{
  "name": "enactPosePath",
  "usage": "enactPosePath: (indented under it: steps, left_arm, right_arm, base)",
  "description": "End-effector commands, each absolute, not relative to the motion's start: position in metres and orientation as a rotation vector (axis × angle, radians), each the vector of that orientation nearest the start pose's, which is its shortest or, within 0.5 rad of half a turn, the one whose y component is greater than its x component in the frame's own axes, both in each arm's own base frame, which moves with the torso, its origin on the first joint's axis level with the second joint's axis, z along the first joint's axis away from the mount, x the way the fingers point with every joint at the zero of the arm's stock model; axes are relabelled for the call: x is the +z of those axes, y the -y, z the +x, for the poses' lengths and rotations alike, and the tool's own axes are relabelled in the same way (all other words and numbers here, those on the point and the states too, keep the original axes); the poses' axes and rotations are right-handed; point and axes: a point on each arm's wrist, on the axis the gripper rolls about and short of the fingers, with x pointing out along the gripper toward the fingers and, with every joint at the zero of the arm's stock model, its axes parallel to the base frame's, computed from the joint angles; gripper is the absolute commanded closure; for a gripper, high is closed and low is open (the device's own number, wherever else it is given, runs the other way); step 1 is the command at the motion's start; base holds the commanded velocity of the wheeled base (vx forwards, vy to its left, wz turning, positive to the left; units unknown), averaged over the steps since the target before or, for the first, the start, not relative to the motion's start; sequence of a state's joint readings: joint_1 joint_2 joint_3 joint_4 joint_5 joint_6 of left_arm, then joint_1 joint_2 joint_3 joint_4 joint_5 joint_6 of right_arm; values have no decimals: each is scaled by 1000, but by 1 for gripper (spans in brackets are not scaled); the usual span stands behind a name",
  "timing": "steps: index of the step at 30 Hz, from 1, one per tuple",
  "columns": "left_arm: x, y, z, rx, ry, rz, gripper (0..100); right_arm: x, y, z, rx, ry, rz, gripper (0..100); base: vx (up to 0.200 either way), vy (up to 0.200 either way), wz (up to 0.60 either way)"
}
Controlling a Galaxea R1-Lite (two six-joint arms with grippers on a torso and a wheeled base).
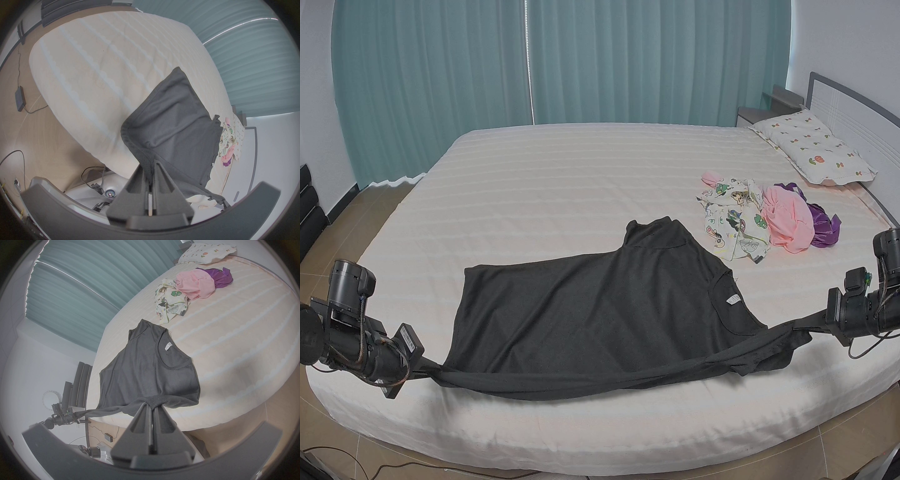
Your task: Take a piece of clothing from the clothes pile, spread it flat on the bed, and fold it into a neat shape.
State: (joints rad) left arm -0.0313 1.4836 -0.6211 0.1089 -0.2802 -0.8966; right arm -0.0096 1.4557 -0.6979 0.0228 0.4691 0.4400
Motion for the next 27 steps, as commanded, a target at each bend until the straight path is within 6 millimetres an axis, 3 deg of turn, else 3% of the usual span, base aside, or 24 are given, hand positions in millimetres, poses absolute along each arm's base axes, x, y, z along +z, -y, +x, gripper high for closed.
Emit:
enactPosePath:
  steps: [1, 12, 19, 27]
  left_arm:
    - [136, 8, 208, 175, -1010, -951, 100]
    - [136, 2, 239, 197, -994, -968, 100]
    - [127, 1, 272, 205, -997, -971, 100]
    - [122, 1, 303, 216, -989, -996, 100]
  right_arm:
    - [158, -8, 220, 259, -866, 601, 100]
    - [156, -8, 247, 259, -839, 613, 100]
    - [159, -8, 276, 246, -819, 641, 100]
    - [146, -8, 300, 224, -854, 670, 100]
  base:
    - [0, 0, 0]
    - [0, 0, 0]
    - [0, 0, 0]
    - [0, 0, 0]
